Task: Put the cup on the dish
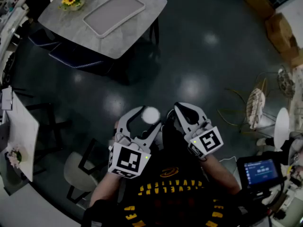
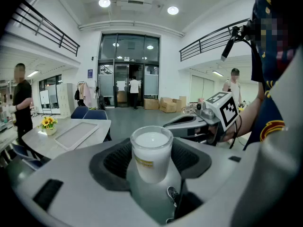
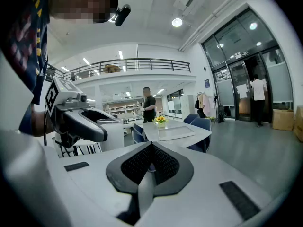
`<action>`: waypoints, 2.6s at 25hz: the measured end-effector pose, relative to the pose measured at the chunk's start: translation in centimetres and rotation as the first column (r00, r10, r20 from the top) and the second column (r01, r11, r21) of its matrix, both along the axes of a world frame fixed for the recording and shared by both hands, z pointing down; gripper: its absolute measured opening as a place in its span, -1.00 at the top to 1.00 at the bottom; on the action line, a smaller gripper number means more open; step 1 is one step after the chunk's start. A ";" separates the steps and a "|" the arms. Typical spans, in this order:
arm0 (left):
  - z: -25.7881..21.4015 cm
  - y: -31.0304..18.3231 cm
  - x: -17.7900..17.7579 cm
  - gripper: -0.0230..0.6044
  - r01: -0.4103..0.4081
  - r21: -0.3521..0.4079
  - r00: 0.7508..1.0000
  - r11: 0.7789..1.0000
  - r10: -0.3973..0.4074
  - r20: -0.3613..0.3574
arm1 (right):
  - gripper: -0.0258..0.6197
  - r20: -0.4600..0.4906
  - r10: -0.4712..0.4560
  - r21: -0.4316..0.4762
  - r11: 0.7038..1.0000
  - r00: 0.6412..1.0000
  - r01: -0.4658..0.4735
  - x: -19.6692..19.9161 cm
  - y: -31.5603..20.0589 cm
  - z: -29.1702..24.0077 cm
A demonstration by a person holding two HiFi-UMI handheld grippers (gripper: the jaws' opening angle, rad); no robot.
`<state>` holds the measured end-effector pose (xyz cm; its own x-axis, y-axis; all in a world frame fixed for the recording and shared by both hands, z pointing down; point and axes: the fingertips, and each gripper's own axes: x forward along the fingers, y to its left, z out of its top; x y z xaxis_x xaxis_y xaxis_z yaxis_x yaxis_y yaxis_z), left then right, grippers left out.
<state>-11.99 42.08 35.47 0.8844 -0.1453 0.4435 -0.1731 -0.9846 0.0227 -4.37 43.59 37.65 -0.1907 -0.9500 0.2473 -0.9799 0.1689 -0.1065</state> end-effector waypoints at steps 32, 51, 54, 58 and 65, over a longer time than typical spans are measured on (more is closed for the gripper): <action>-5.1 17.8 3.4 0.09 0.146 0.026 0.986 0.989 -0.143 -0.088 | 0.14 0.045 -0.294 0.119 0.951 0.955 0.287 -5.2 17.2 -3.4; -4.2 14.8 9.7 0.09 0.146 0.020 0.986 0.989 -0.144 -0.083 | 0.20 -0.011 -0.300 0.146 0.943 0.954 0.299 0.6 13.3 -3.5; -3.8 11.9 10.6 0.09 0.136 0.016 0.987 0.991 -0.135 -0.086 | 0.20 -0.039 -0.295 0.138 0.945 0.955 0.297 1.5 10.4 -3.2; -3.6 8.1 11.5 0.09 0.119 0.008 0.989 0.993 -0.118 -0.089 | 0.20 -0.049 -0.281 0.117 0.952 0.959 0.284 2.4 6.6 -2.9; -3.3 2.6 11.4 0.09 0.104 0.016 0.990 0.994 -0.102 -0.092 | 0.21 -0.056 -0.274 0.095 0.956 0.960 0.279 2.3 1.0 -2.6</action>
<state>-0.61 44.65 32.15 0.9007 -0.2465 0.3577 -0.2722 -0.9620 0.0226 -2.02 44.62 35.04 -0.4410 -0.8820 0.1660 -0.8965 0.4417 -0.0347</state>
